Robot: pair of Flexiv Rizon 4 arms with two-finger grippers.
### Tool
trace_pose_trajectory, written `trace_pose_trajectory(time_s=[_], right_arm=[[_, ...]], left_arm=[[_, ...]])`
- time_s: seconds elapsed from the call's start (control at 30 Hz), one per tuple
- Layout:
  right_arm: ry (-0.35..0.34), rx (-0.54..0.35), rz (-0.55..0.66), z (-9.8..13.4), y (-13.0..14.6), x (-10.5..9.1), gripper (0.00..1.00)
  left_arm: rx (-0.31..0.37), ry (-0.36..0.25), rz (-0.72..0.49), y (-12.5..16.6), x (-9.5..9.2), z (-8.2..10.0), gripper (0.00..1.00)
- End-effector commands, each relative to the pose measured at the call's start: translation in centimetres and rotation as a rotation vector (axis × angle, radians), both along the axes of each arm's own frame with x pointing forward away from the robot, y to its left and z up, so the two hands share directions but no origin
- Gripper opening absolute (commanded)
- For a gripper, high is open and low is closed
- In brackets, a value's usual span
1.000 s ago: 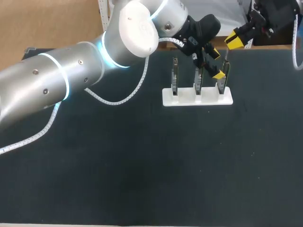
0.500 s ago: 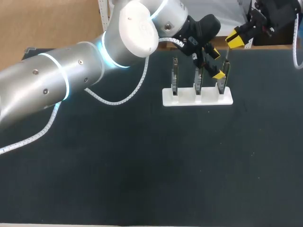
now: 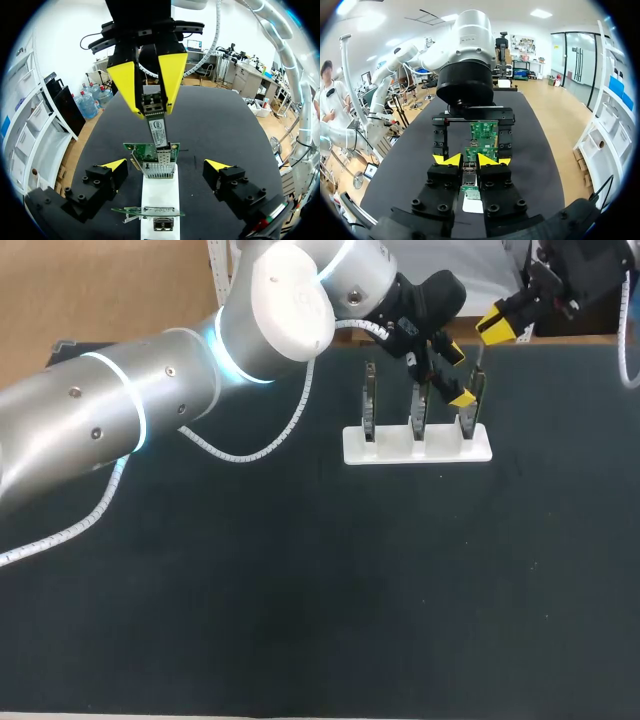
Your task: Pick up the optical module with the left hand, and insert it into the network port with the right hand.
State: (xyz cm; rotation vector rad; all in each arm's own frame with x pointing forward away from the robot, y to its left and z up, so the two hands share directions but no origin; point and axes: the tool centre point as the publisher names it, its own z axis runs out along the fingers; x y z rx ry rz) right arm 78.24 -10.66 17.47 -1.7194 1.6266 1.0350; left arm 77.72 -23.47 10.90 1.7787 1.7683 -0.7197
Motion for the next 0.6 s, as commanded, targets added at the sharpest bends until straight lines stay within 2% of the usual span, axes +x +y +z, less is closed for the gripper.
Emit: trace_pose_trajectory(time_s=[0.03, 0.6], right_arm=[[-0.005, 0.002, 0.002, -0.09, 0.01, 0.05, 0.0], [-0.006, 0.018, 0.014, 0.22, -0.08, 0.09, 0.0]], left_arm=[[0.003, 0.002, -0.004, -0.06, 0.2, 0.02, 1.0], [0.003, 0.002, -0.004, -0.06, 0.2, 0.02, 1.0]])
